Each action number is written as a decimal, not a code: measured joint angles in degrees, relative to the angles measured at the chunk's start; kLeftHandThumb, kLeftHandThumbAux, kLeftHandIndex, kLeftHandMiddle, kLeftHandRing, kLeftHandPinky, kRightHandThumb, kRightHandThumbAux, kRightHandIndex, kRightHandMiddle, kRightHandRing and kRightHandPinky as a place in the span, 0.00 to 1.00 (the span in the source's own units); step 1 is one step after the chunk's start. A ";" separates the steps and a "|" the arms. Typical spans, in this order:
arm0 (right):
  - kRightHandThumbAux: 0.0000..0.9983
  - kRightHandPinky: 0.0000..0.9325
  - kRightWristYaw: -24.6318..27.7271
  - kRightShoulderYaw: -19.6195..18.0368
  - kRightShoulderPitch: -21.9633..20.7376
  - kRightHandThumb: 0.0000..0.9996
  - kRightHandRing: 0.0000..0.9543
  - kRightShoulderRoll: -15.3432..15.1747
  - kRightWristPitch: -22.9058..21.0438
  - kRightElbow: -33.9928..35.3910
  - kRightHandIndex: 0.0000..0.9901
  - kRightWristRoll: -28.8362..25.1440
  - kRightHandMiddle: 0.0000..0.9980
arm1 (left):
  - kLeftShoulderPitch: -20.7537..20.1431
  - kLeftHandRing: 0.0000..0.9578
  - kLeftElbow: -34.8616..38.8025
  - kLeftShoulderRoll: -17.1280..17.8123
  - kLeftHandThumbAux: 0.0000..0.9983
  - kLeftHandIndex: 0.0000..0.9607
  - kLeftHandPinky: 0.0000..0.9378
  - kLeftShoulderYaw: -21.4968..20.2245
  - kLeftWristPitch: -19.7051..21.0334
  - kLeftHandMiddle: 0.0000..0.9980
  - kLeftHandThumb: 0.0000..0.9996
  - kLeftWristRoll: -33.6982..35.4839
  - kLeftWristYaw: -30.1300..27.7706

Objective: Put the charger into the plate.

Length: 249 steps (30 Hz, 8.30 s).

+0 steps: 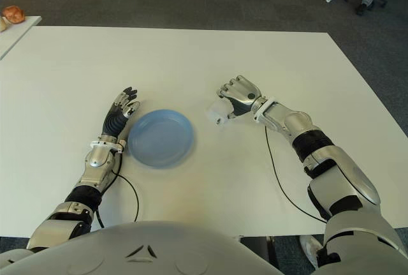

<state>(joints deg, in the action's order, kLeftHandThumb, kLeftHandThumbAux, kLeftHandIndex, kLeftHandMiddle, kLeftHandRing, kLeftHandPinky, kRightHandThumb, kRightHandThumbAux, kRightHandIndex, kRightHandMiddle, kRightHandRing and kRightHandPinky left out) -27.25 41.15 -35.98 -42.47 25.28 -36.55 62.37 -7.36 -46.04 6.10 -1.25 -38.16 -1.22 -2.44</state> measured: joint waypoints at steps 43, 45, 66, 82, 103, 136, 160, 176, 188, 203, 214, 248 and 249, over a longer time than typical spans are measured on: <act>0.68 0.92 5.43 -8.39 2.48 0.85 0.89 -1.63 3.27 12.24 0.41 -0.79 0.55 | -2.30 0.12 -3.34 -0.41 0.45 0.11 0.12 -0.13 -1.08 0.13 0.00 0.01 0.00; 0.68 0.92 5.87 -8.63 2.48 0.85 0.89 -1.61 3.29 12.24 0.41 -0.93 0.55 | -2.43 0.12 -3.54 -0.43 0.46 0.11 0.12 -0.13 -1.05 0.13 0.00 0.01 0.00; 0.68 0.69 7.15 -12.40 5.82 0.84 0.71 0.70 5.35 10.07 0.41 -8.57 0.53 | -3.21 0.12 -4.73 -0.55 0.45 0.12 0.13 -0.13 -1.44 0.14 0.00 -0.07 0.12; 0.31 0.02 9.33 -15.39 11.84 0.39 0.01 6.26 0.89 4.65 0.01 -13.92 0.01 | -3.89 0.13 -5.71 -0.63 0.43 0.12 0.14 -0.09 -1.80 0.15 0.00 -0.39 0.64; 0.15 0.00 11.57 -18.12 16.31 0.37 0.00 11.70 -11.54 6.43 0.00 -15.50 0.00 | -3.92 0.14 -5.68 -0.59 0.45 0.11 0.15 -0.03 -1.24 0.14 0.00 -1.28 1.55; 0.20 0.00 5.92 -17.45 19.79 0.36 0.00 16.20 -19.79 5.61 0.00 -13.09 0.00 | -3.63 0.12 -5.32 -0.66 0.46 0.10 0.13 -0.02 -0.83 0.13 0.00 -1.15 1.54; 0.21 0.00 7.67 -17.36 19.69 0.37 0.00 15.68 -22.01 6.83 0.00 -12.06 0.00 | -3.85 0.14 -5.63 -0.68 0.47 0.10 0.14 -0.02 -0.92 0.15 0.00 -1.25 1.60; 0.20 0.00 12.28 -17.29 18.40 0.32 0.00 15.76 -24.80 7.72 0.00 -12.06 0.00 | -3.85 0.13 -5.65 -0.69 0.46 0.09 0.14 -0.01 -1.31 0.14 0.00 -1.32 1.61; 0.24 0.00 14.96 -17.30 17.04 0.33 0.00 16.78 -26.65 8.53 0.00 -12.31 0.00 | -4.09 0.14 -5.88 -0.81 0.47 0.10 0.15 -0.02 -1.47 0.15 0.00 -1.55 1.78; 0.23 0.00 16.19 -16.99 17.07 0.36 0.00 16.99 -27.72 9.66 0.00 -12.26 0.00 | -4.10 0.14 -5.90 -0.83 0.46 0.09 0.13 -0.02 -1.21 0.14 0.00 -1.73 2.22; 0.18 0.00 16.13 -15.47 16.96 0.35 0.00 17.16 -27.83 7.51 0.00 -11.98 0.00 | -4.10 0.14 -5.90 -0.84 0.47 0.09 0.15 -0.02 -1.41 0.14 0.00 -1.71 2.22; 0.18 0.00 9.16 -13.41 13.43 0.30 0.00 18.18 -21.58 -5.88 0.00 -13.63 0.00 | -2.27 0.14 -2.94 -0.86 0.47 0.08 0.14 0.14 -0.50 0.14 0.00 -1.73 2.02; 0.18 0.00 9.17 -13.40 13.28 0.30 0.00 18.19 -21.47 -6.15 0.00 -13.80 0.00 | -2.22 0.14 -2.88 -0.86 0.47 0.08 0.14 0.13 -0.50 0.14 0.00 -1.67 1.85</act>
<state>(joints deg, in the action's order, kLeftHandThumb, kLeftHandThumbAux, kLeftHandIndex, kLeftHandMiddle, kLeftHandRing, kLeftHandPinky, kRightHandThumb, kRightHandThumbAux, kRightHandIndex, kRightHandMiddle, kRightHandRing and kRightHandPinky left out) -18.08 27.75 -22.70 -24.27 3.82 -42.70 48.56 -9.58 -48.92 5.24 -1.12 -38.66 -2.89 -0.60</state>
